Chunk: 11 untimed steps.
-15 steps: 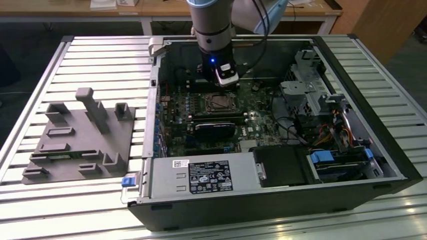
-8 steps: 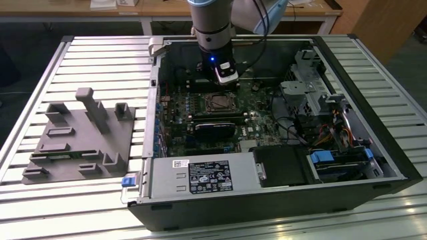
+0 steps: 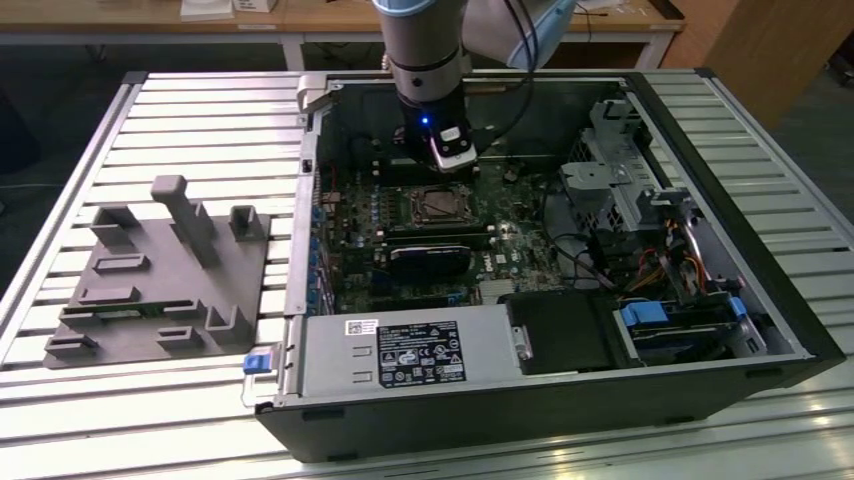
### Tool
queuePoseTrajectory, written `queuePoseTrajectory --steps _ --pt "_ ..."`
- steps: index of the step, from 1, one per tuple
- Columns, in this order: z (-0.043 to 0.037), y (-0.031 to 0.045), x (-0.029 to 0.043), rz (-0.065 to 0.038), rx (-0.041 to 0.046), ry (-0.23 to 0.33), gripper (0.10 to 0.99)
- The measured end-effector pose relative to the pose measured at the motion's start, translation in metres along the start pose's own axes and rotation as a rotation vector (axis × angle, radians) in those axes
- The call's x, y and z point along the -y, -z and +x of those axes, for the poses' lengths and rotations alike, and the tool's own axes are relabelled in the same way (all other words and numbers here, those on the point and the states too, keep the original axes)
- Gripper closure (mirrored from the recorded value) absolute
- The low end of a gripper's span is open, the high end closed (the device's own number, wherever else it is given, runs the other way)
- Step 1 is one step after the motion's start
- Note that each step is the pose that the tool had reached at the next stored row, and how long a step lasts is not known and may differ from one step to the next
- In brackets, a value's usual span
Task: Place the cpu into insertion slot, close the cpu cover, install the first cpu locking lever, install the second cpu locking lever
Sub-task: 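Install the first cpu locking lever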
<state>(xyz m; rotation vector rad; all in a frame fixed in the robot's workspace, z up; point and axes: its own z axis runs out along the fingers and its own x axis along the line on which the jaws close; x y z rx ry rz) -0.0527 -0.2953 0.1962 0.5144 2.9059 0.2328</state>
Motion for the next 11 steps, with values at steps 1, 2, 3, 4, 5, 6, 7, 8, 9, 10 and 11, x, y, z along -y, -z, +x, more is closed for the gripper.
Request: queuePoseTrajectory --steps 1,2,3,4,5,6,7,8,9,10,11 --pt "-0.0003 -0.0002 0.001 0.0 0.0001 0.0 0.98" --pt "-0.0006 -0.0003 0.0018 0.0 0.0002 0.0 0.98" --pt "-0.0008 -0.0004 0.0026 0.0 0.0002 0.0 0.98" --pt "-0.001 -0.0006 0.0032 0.0 0.0003 0.0 0.98" --pt "-0.0011 -0.0009 0.0036 0.0 0.0005 0.0 0.98" --pt "-0.0011 -0.0012 0.0039 0.0 0.0008 0.0 0.98" --pt "-0.0011 -0.0014 0.004 0.0 0.001 0.0 0.98" --pt "-0.0011 -0.0014 0.004 0.0 0.001 0.0 0.98" --pt "-0.0011 -0.0015 0.004 -0.001 0.0009 0.0 0.98" --pt "-0.0011 -0.0015 0.004 -0.002 0.0007 0.0 0.98" --pt "-0.0011 -0.0015 0.004 -0.003 0.0003 0.0 0.98"
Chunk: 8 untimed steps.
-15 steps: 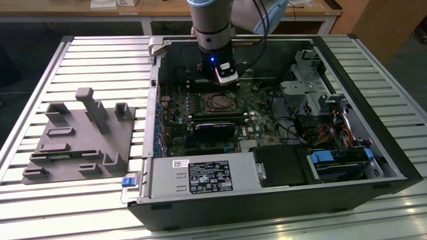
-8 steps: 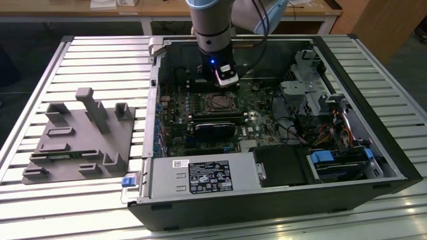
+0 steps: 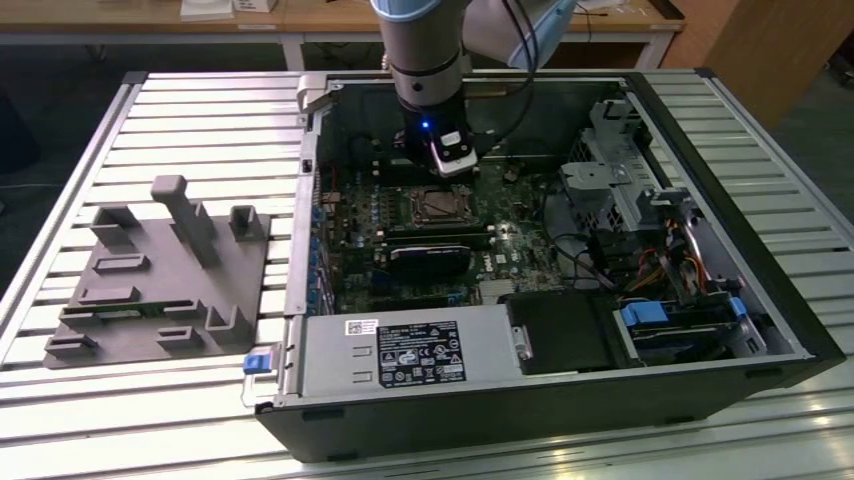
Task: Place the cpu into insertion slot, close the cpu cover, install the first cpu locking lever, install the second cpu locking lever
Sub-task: 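Install the first cpu locking lever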
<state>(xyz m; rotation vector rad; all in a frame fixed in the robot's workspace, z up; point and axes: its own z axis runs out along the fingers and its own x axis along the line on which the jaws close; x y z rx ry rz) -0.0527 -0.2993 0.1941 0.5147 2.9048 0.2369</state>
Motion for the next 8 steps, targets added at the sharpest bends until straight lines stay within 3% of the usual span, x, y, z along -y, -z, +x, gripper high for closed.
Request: queuePoseTrajectory --steps 3,8 --pt "0.0 -0.0005 0.0 -0.005 -0.0013 -0.001 0.98" --pt "0.0001 -0.0008 0.0002 -0.006 -0.0019 -0.001 0.98"
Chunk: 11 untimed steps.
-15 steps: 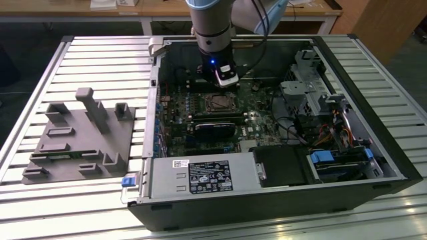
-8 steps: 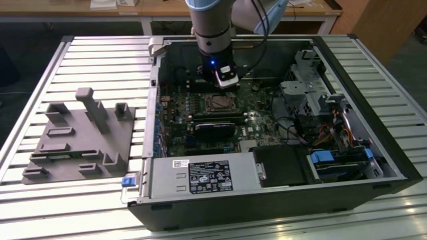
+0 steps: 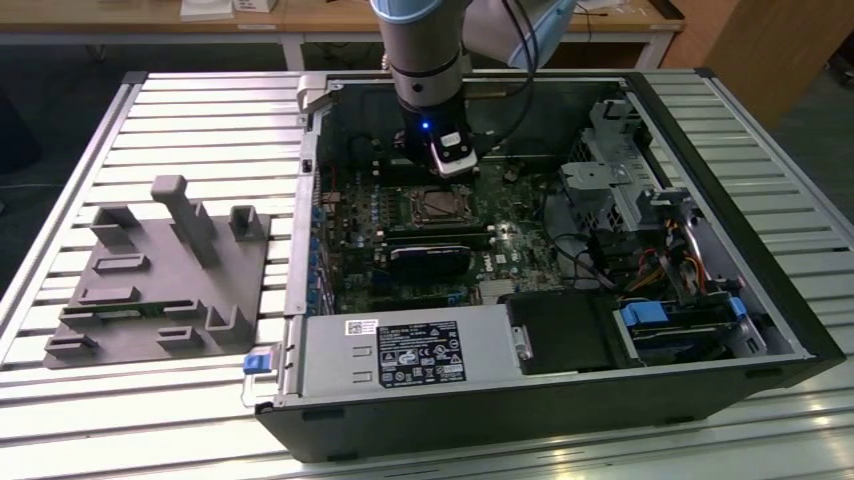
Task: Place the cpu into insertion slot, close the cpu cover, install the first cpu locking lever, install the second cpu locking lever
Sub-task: 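Install the first cpu locking lever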
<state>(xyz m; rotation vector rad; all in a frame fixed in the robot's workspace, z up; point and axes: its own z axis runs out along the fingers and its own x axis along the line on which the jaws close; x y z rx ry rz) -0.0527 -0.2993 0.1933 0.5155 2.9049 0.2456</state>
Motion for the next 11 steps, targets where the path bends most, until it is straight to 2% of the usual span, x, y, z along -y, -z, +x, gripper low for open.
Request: queuePoseTrajectory --steps 6,11 --pt "-0.0001 0.0001 -0.0001 0.0 0.0001 0.0 0.98" --pt "-0.0012 0.0068 -0.0014 0.0 0.0001 0.0 0.98"
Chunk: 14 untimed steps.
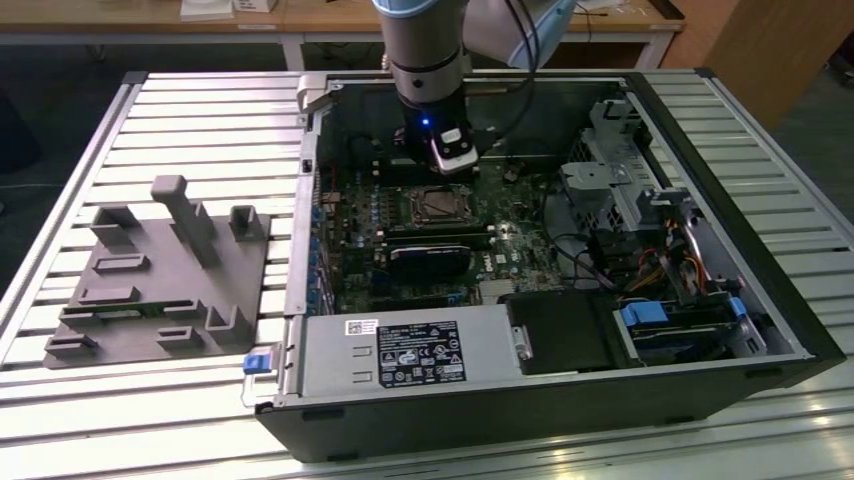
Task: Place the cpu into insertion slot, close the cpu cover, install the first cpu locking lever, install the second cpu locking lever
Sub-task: 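Install the first cpu locking lever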
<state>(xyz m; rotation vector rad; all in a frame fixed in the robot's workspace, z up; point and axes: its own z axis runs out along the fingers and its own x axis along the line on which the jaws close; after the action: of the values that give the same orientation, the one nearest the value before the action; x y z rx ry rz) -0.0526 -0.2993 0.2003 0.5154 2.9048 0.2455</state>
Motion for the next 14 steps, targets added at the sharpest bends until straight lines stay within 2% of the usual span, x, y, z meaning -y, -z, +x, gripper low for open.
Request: queuePoseTrajectory --steps 8,14 --pt "-0.0019 0.0127 -0.0025 0.0 0.0 0.0 0.98" --pt "-0.002 0.0131 -0.0026 0.0 0.0001 0.0 0.98"
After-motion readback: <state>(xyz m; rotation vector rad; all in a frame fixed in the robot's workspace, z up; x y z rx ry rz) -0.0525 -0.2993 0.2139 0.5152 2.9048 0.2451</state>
